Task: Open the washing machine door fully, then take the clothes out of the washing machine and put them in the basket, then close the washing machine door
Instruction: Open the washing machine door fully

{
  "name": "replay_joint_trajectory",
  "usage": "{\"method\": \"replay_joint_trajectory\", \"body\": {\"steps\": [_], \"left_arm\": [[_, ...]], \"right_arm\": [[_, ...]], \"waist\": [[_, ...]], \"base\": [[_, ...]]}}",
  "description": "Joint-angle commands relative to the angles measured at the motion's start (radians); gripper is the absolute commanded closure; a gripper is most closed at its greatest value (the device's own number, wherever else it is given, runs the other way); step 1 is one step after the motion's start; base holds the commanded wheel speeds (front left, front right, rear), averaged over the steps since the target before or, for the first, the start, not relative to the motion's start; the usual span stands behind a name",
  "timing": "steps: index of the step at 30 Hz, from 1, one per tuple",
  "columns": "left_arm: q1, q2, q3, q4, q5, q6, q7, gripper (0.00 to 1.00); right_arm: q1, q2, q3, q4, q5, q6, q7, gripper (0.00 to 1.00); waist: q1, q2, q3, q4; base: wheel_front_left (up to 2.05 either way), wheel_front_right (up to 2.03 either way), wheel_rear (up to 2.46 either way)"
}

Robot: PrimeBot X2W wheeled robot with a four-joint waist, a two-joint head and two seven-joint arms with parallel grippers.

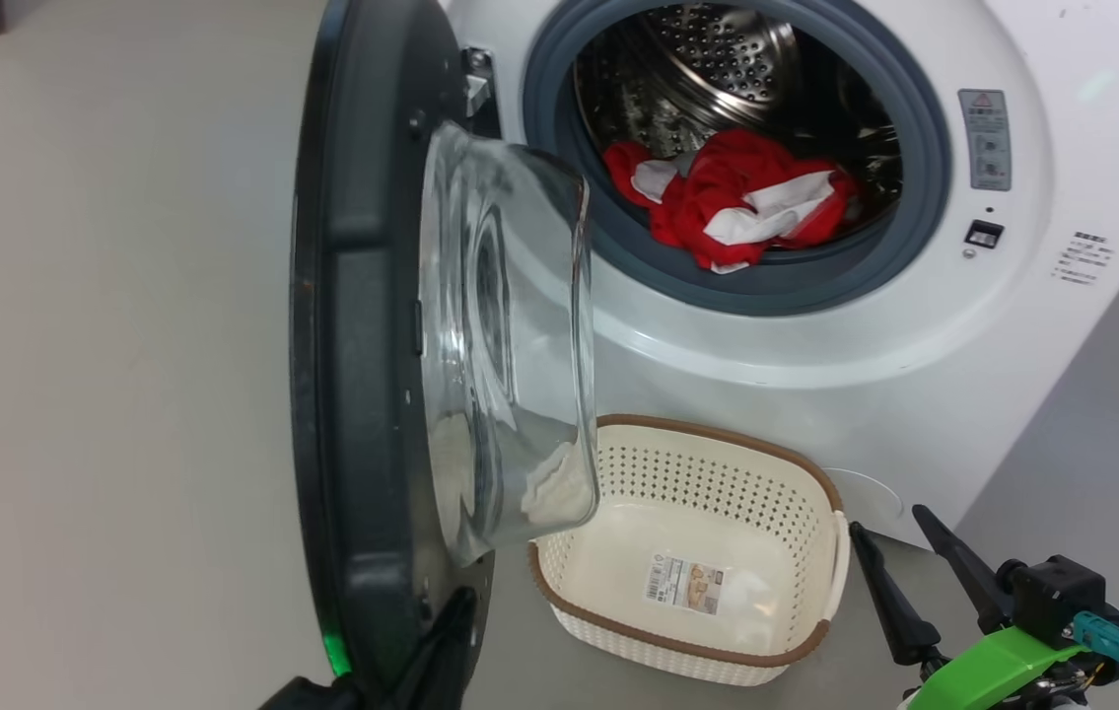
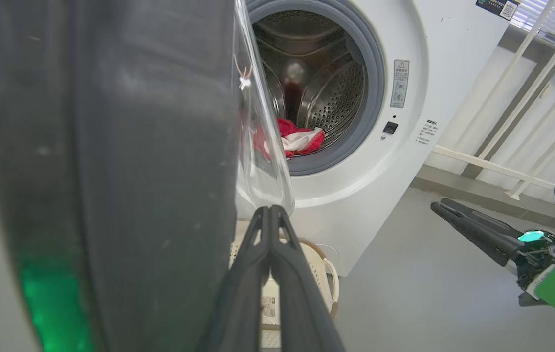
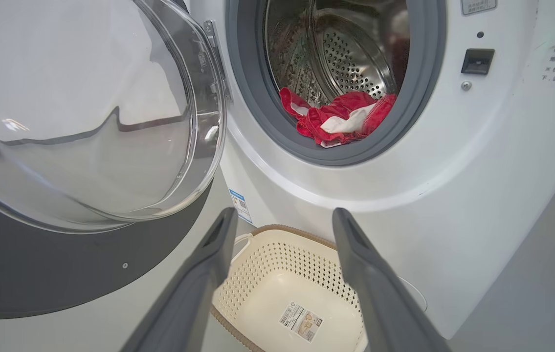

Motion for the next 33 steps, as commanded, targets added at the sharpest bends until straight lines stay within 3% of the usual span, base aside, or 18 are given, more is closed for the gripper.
{"method": "replay_joint_trajectory", "body": {"steps": [1,10,22,33], "left_arm": [[-0.012,0.014,0.057,-0.037,0.006,0.024,-0.01,1.0],[0.008,0.044,0.125,-0.052,-0.003,0.062,-0.021,1.0],[-0.058,0.1,0.258,0.045,-0.039,0.072,-0.087,1.0],[-0.173,0.156,0.373,0.235,-0.081,0.035,-0.186,1.0]], "right_arm": [[-0.016,-0.011,0.008,-0.029,-0.012,0.002,-0.012,0.0],[-0.023,-0.015,-0.001,-0.04,-0.018,0.002,-0.012,0.0],[-0.034,-0.018,0.011,-0.055,-0.018,0.002,-0.012,0.0],[-0.045,-0.035,0.024,-0.06,-0.014,0.002,-0.012,0.0]], "waist": [[0.0,0.0,0.006,0.022],[0.0,0.0,0.012,0.058],[0.0,0.0,0.017,0.064],[0.0,0.0,0.043,0.049]], "base": [[0.0,0.0,0.0],[0.0,0.0,0.0],[0.0,0.0,0.0],[0.0,0.0,0.0]]}}
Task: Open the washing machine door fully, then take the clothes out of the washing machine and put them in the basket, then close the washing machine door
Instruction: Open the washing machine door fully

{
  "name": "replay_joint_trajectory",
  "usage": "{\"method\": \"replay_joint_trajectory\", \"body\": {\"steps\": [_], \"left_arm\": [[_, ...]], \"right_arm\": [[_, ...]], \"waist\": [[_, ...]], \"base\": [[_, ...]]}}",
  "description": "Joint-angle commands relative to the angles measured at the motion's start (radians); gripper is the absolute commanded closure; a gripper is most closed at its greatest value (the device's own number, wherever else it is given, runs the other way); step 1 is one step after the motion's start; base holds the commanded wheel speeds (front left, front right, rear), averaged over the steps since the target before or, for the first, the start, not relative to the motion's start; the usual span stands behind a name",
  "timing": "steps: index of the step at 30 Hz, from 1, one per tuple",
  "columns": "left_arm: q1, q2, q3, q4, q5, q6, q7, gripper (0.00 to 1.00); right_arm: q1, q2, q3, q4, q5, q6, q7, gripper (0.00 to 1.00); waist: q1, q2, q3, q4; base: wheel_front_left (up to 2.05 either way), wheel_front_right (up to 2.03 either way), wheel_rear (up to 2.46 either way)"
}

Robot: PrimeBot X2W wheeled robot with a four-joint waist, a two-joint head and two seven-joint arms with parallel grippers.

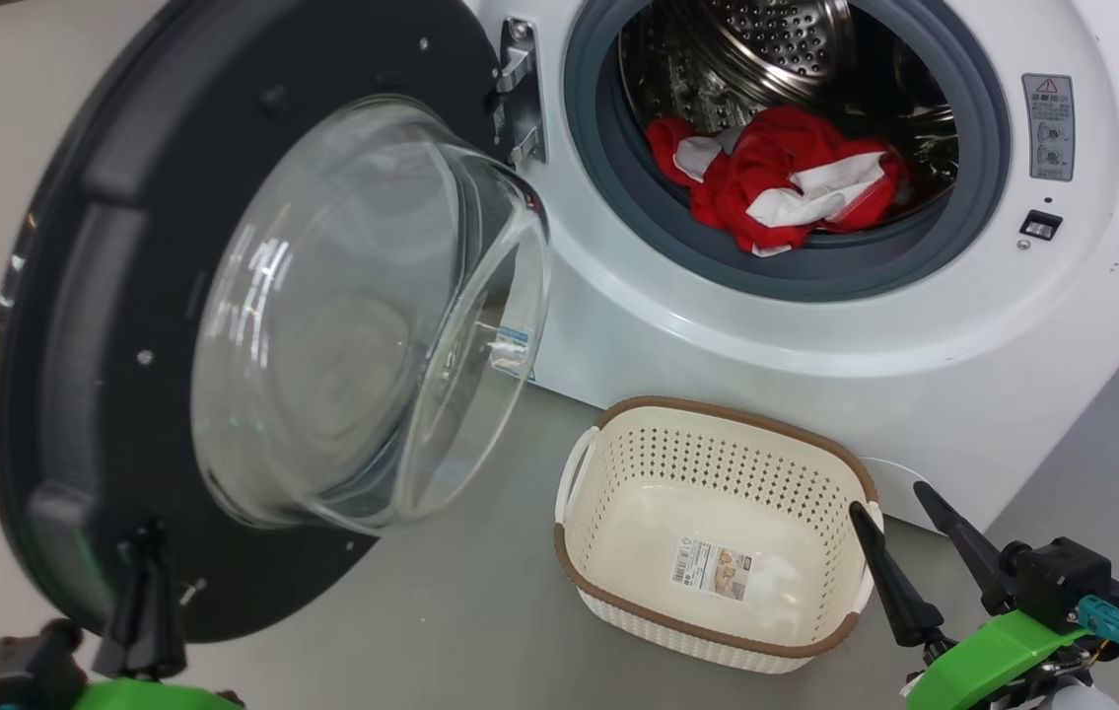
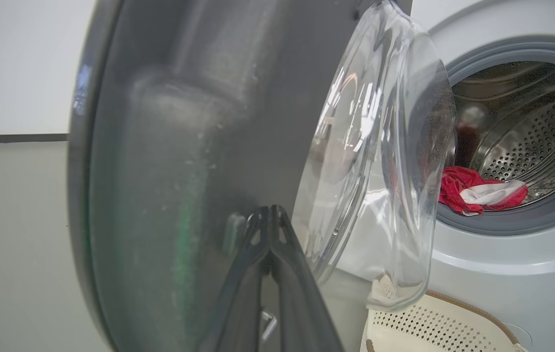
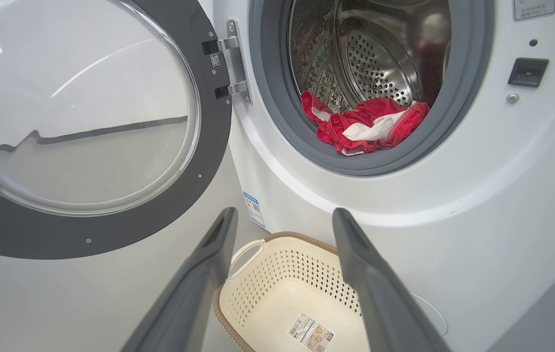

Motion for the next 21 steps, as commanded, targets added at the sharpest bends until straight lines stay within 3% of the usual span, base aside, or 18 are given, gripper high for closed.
{"method": "replay_joint_trajectory", "body": {"steps": [1,21], "left_arm": [[-0.075,0.043,0.071,0.016,-0.009,-0.002,-0.023,1.0],[-0.321,0.111,0.281,0.309,0.021,-0.053,-0.055,1.0]], "right_arm": [[-0.032,-0.02,0.022,-0.026,-0.005,0.002,-0.012,0.0],[-0.076,-0.039,0.056,-0.023,-0.002,0.002,-0.012,0.0]], "waist": [[0.0,0.0,0.007,-0.007],[0.0,0.0,0.067,-0.072]], "base": [[0.0,0.0,0.0],[0.0,0.0,0.0]]}}
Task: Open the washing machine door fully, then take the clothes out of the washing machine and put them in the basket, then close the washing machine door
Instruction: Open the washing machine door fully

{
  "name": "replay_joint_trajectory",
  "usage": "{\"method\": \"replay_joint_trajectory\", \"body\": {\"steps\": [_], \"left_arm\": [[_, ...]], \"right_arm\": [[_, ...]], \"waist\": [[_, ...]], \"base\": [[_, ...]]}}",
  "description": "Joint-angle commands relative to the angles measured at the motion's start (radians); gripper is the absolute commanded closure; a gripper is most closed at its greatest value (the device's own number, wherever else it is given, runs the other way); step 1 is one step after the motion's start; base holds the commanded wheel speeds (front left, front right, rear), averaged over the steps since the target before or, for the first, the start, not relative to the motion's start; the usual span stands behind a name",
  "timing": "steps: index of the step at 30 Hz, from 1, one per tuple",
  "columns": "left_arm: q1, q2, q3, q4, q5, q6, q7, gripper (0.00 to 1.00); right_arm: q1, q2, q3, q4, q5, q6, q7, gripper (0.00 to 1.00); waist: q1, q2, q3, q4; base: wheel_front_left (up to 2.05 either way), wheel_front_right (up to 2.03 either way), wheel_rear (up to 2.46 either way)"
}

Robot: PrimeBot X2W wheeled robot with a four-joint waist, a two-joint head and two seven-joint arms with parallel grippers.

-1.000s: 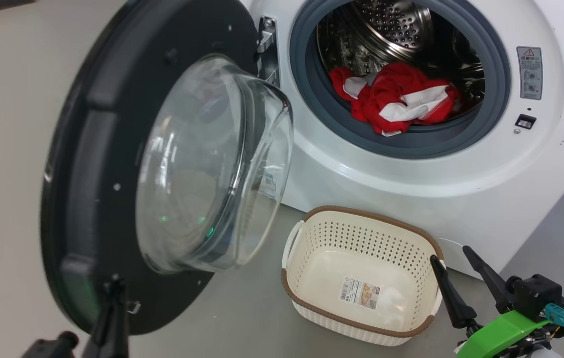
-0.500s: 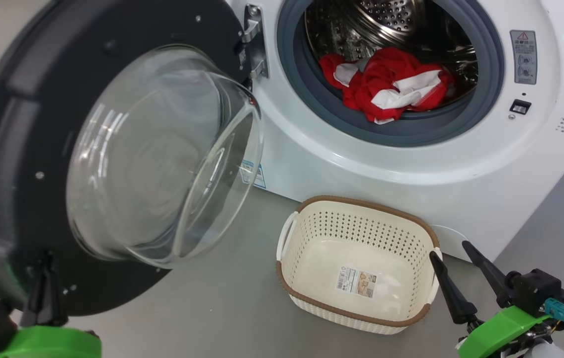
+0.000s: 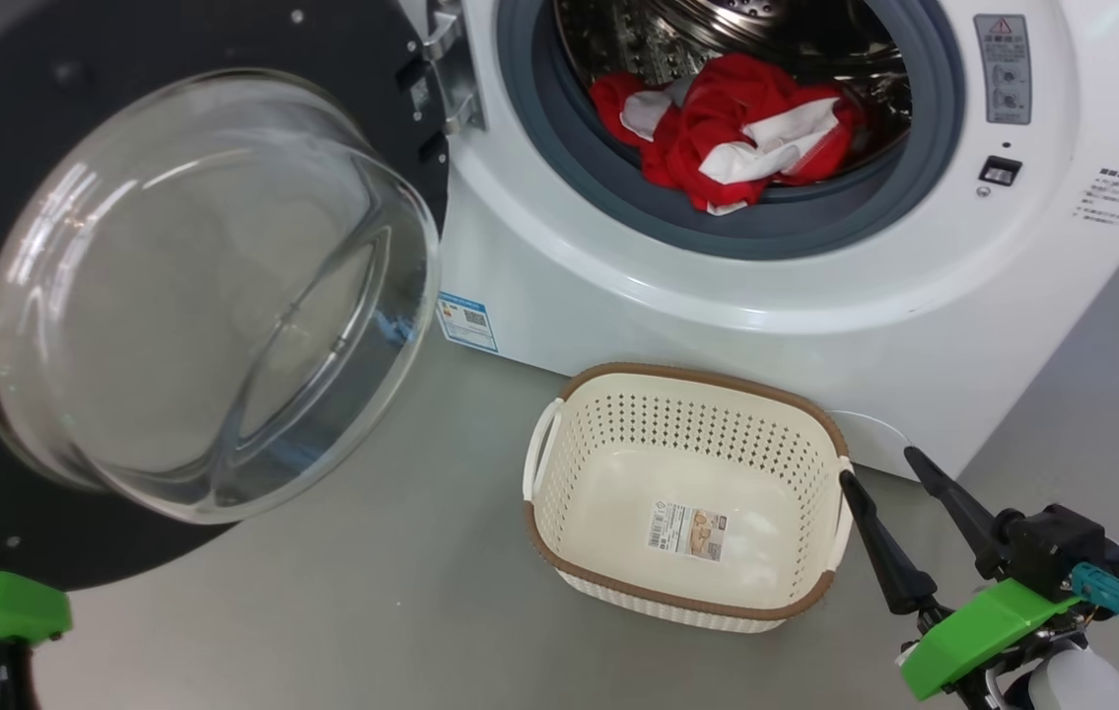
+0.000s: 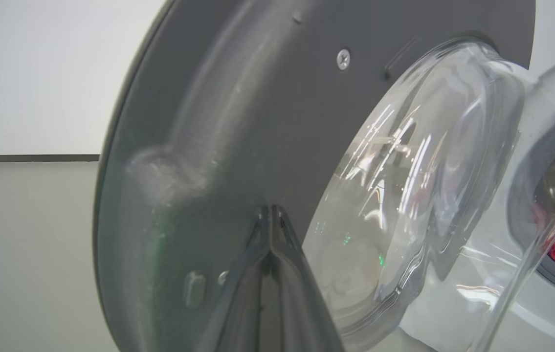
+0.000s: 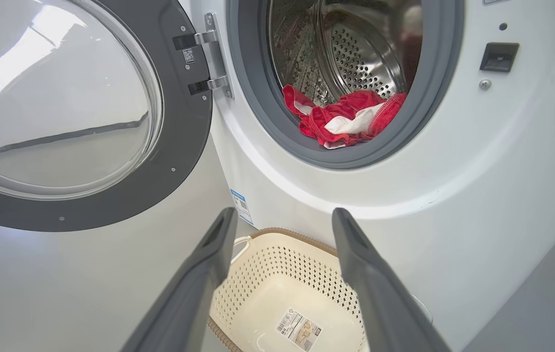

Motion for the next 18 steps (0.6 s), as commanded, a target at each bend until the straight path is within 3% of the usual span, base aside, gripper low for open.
{"method": "replay_joint_trajectory", "body": {"steps": [1,8,18], "left_arm": [[-0.056,0.055,0.062,-0.005,0.015,-0.011,-0.012,1.0],[-0.125,0.064,0.17,0.104,0.073,-0.065,-0.012,1.0],[-0.185,0.062,0.287,0.19,0.159,-0.107,-0.012,1.0]], "right_arm": [[-0.025,-0.015,0.019,-0.024,-0.002,0.002,-0.012,0.0],[-0.037,-0.019,0.025,-0.028,-0.002,0.002,-0.012,0.0],[-0.057,-0.025,0.03,-0.03,0.001,0.002,-0.012,0.0]], "waist": [[0.0,0.0,0.011,-0.013],[0.0,0.0,0.033,-0.041],[0.0,0.0,0.056,-0.069]], "base": [[0.0,0.0,0.0],[0.0,0.0,0.0],[0.0,0.0,0.0]]}}
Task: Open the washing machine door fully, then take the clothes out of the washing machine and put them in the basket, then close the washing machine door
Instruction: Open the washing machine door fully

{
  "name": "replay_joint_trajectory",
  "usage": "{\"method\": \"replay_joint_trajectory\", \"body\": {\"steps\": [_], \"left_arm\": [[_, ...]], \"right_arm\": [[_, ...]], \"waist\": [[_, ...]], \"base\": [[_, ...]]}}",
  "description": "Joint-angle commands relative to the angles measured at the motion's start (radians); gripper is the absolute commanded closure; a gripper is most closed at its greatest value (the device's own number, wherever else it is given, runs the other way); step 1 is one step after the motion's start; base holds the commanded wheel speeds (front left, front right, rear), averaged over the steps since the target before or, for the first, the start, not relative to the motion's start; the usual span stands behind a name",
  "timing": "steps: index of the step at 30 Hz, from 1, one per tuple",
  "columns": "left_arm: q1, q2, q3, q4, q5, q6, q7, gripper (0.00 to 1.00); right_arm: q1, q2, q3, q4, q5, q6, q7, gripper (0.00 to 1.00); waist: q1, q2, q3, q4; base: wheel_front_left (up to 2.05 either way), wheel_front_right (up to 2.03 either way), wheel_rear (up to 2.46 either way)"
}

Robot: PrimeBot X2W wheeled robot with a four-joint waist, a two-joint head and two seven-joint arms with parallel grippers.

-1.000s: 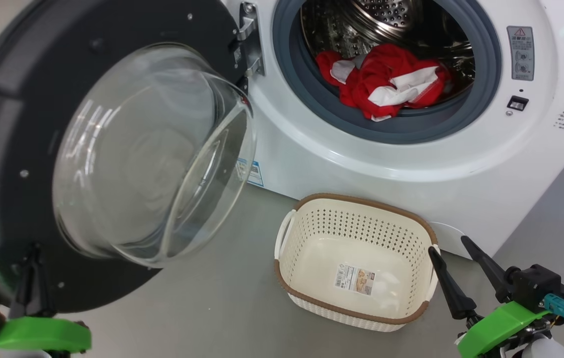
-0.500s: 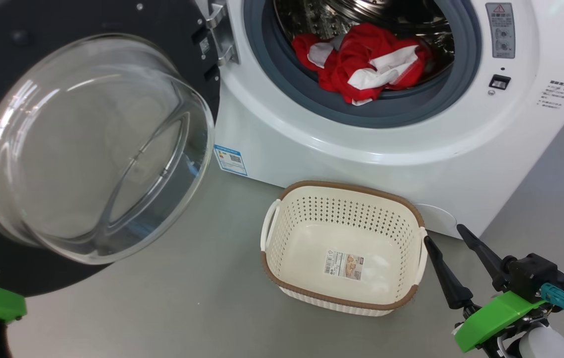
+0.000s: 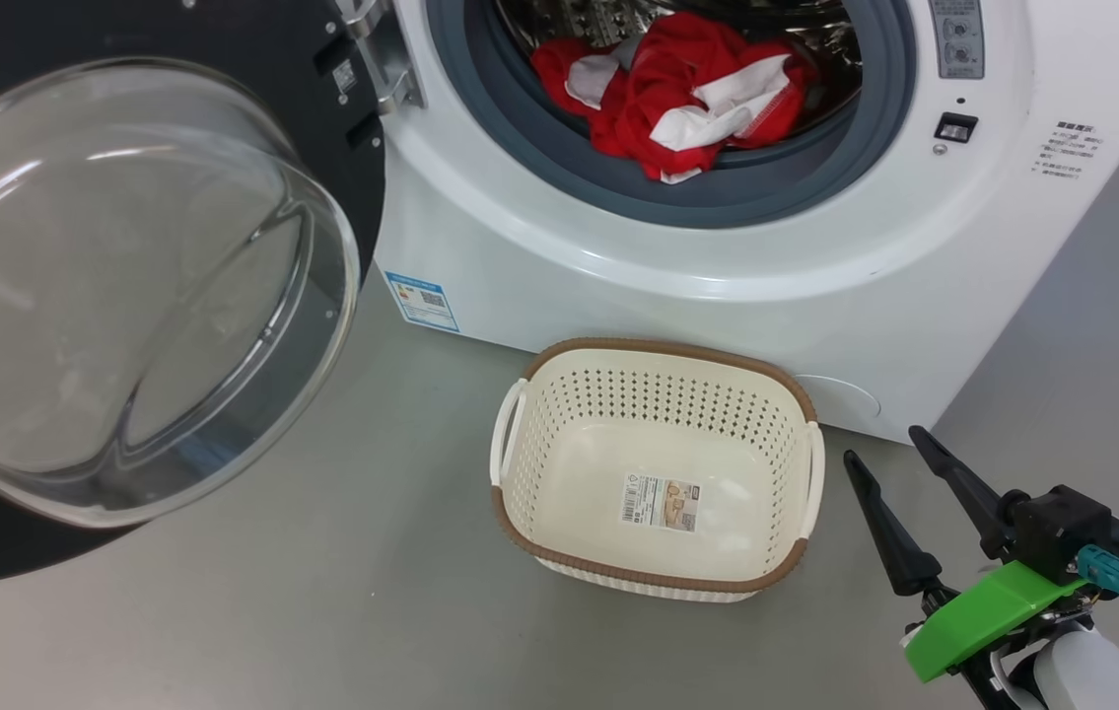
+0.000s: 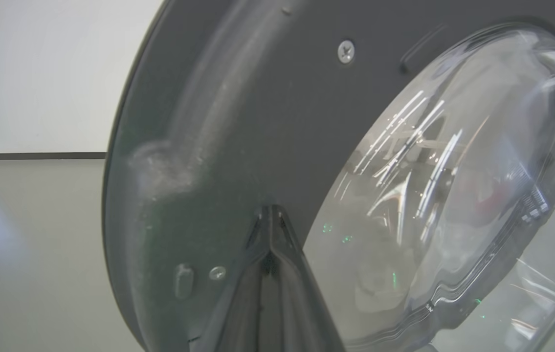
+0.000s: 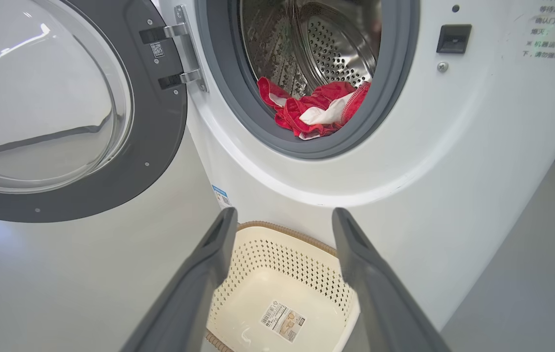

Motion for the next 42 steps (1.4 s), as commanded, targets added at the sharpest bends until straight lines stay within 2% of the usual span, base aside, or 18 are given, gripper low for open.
{"method": "replay_joint_trajectory", "body": {"steps": [1,10,16,17,18,20,21,23,24,25,26,33,42], "left_arm": [[-0.043,0.057,0.045,-0.01,0.014,-0.009,-0.005,1.0],[-0.028,0.019,0.092,-0.02,0.072,-0.044,-0.005,1.0],[0.045,-0.037,0.098,-0.095,0.11,-0.059,-0.005,1.0],[0.059,-0.049,0.099,-0.112,0.112,-0.061,-0.005,0.97],[0.073,-0.061,0.098,-0.128,0.114,-0.063,-0.005,0.92],[0.101,-0.087,0.098,-0.161,0.114,-0.066,-0.005,0.68],[0.101,-0.087,0.098,-0.161,0.114,-0.066,-0.005,0.68],[0.128,-0.11,0.092,-0.19,0.116,-0.068,-0.005,0.51],[0.143,-0.12,0.087,-0.204,0.119,-0.069,-0.005,0.18],[0.156,-0.129,0.083,-0.22,0.119,-0.069,-0.005,0.05],[0.169,-0.139,0.081,-0.236,0.117,-0.07,-0.005,0.0],[0.259,-0.175,0.014,-0.33,0.113,-0.071,-0.005,0.0],[0.319,-0.184,-0.104,-0.411,0.066,-0.071,-0.005,0.0]], "right_arm": [[-0.022,-0.009,0.024,-0.025,0.001,0.002,-0.012,0.0],[-0.02,0.0,0.019,-0.02,0.002,0.002,-0.012,0.0],[-0.014,0.008,0.023,-0.018,0.005,0.002,-0.012,0.0],[-0.014,0.009,0.022,-0.018,0.006,0.002,-0.012,0.0],[-0.014,0.009,0.022,-0.018,0.006,0.002,-0.012,0.0],[-0.013,0.01,0.021,-0.018,0.008,0.002,-0.012,0.0],[-0.013,0.01,0.021,-0.018,0.008,0.002,-0.012,0.0],[-0.011,0.009,0.017,-0.019,0.008,0.002,-0.012,0.0],[-0.009,0.009,0.014,-0.019,0.009,0.002,-0.012,0.0],[-0.007,0.008,0.01,-0.019,0.009,0.002,-0.012,0.0],[-0.006,0.009,0.006,-0.02,0.009,0.002,-0.012,0.0],[-0.002,0.008,-0.002,-0.025,0.007,0.002,-0.012,0.0],[0.007,0.012,-0.023,-0.028,0.004,0.002,-0.012,0.0]], "waist": [[0.0,0.0,0.003,-0.004],[0.0,0.0,-0.015,-0.006],[0.0,0.0,-0.038,-0.006],[0.0,0.0,-0.041,-0.005],[0.0,0.0,-0.043,-0.005],[0.0,0.0,-0.049,-0.005],[0.0,0.0,-0.049,-0.005],[0.0,0.0,-0.056,-0.006],[0.0,0.0,-0.061,-0.007],[0.0,0.0,-0.064,-0.009],[0.0,0.0,-0.067,-0.011],[0.0,0.0,-0.084,-0.044],[0.0,0.0,-0.087,-0.109]], "base": [[0.0,0.0,0.0],[0.0,0.0,0.0],[0.0,0.0,0.0],[0.0,0.0,0.0],[0.0,0.0,0.0],[0.0,0.0,0.0],[0.0,0.0,0.0],[0.0,0.0,0.0],[0.0,0.0,0.0],[0.0,0.0,0.0],[0.0,0.0,0.0],[0.0,0.0,0.0],[0.0,0.0,0.0]]}}
